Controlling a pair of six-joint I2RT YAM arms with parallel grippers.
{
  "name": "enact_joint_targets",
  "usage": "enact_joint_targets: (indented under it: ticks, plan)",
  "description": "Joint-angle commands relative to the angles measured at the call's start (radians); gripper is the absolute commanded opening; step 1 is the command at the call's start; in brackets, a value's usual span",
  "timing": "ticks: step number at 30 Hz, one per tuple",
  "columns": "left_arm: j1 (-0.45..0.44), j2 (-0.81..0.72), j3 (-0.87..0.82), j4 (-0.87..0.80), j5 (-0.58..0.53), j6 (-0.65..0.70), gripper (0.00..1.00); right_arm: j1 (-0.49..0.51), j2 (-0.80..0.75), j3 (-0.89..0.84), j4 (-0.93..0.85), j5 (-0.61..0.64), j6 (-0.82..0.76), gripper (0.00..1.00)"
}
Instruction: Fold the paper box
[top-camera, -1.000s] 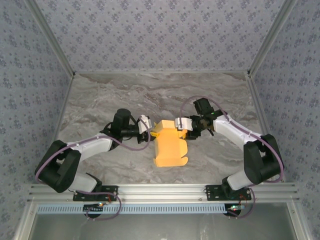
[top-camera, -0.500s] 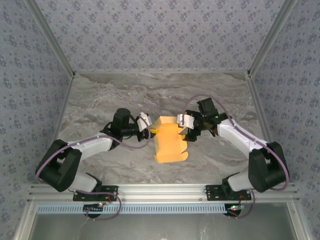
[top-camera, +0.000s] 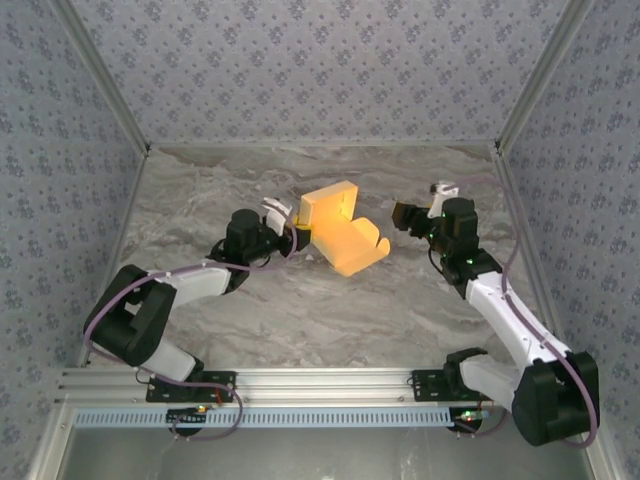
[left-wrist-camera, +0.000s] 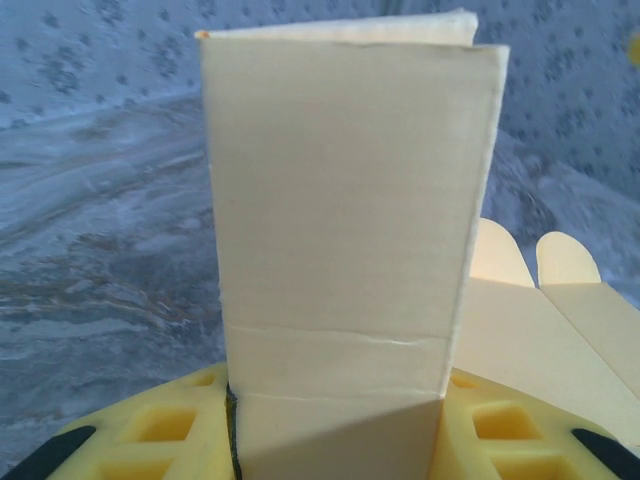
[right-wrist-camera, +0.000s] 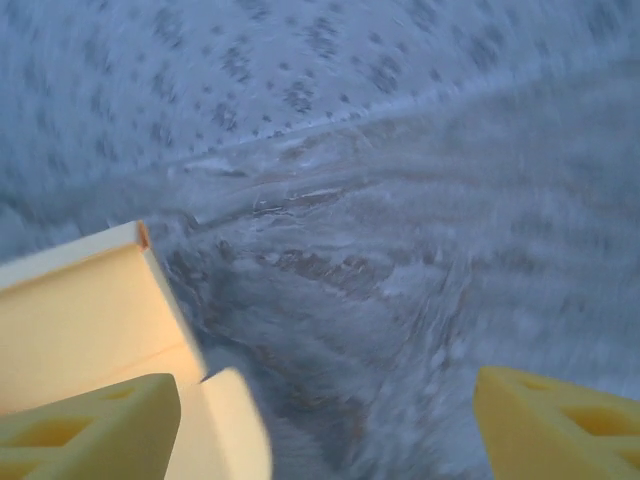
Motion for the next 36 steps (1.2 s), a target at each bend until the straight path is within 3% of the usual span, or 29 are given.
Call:
enact_joint_targets:
  ticks: [1,4,16,18,21,23,24,26,29,34,36]
  plan:
    - [-0.017,-0.015,0.032,0.094,-0.171,-0.13,0.21,0.062,-0.044,-0.042,-0.205,0.044,0.831,0.79]
    - [-0.016,-0.007,0.039,0.106,-0.207,-0.17,0.21,0.161,-0.047,-0.127,-0.025,0.067,0.997,0.79]
    - [-0.024,0.037,0.032,0.15,-0.215,-0.282,0.21,0.177,0.217,0.01,0.185,-0.196,1.108,0.74]
    - [-0.029,0.04,0.026,0.154,-0.221,-0.281,0.21,0.182,0.239,0.021,0.209,-0.197,1.112,0.64]
    - [-0.028,0.053,0.021,0.172,-0.226,-0.305,0.21,0.188,0.247,0.046,0.164,-0.177,1.092,0.22]
    - [-0.028,0.057,0.019,0.181,-0.212,-0.322,0.23,0.19,0.249,0.072,0.113,-0.158,1.036,0.02]
    - [-0.029,0.06,0.018,0.183,-0.207,-0.331,0.25,0.189,0.25,0.086,0.073,-0.149,1.004,0.0]
    - [-0.028,0.062,0.007,0.193,-0.203,-0.354,0.31,0.182,0.255,0.129,-0.015,-0.121,0.919,0.0]
    - [-0.014,0.048,-0.014,0.189,-0.18,-0.417,0.52,0.164,0.257,0.172,-0.118,-0.086,0.784,0.0]
    - [-0.012,-0.024,-0.041,0.08,-0.093,-0.406,0.82,0.128,0.3,0.325,-0.316,-0.041,0.401,0.0]
    - [-0.012,-0.078,-0.078,0.07,-0.084,-0.393,0.87,0.108,0.338,0.403,-0.399,-0.058,0.242,0.0]
